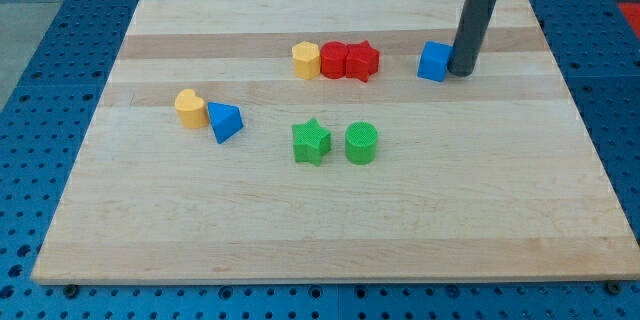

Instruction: Push the yellow hexagon closer to the red circle and the red star

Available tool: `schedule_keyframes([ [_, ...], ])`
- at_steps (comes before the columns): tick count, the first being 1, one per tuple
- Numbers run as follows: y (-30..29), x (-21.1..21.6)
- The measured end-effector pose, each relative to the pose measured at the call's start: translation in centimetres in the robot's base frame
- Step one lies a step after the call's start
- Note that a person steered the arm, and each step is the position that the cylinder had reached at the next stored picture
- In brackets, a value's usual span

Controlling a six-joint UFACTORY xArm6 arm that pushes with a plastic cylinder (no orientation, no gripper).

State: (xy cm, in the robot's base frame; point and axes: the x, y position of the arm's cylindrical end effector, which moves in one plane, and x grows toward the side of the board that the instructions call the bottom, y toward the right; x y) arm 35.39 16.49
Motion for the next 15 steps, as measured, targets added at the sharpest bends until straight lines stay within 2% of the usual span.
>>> schedule_keyframes([
  [11, -3.3, -1.2],
  [12, -2.1, -1.3],
  [13, 0.1, -2.8],
  [15, -1.3, -4.0],
])
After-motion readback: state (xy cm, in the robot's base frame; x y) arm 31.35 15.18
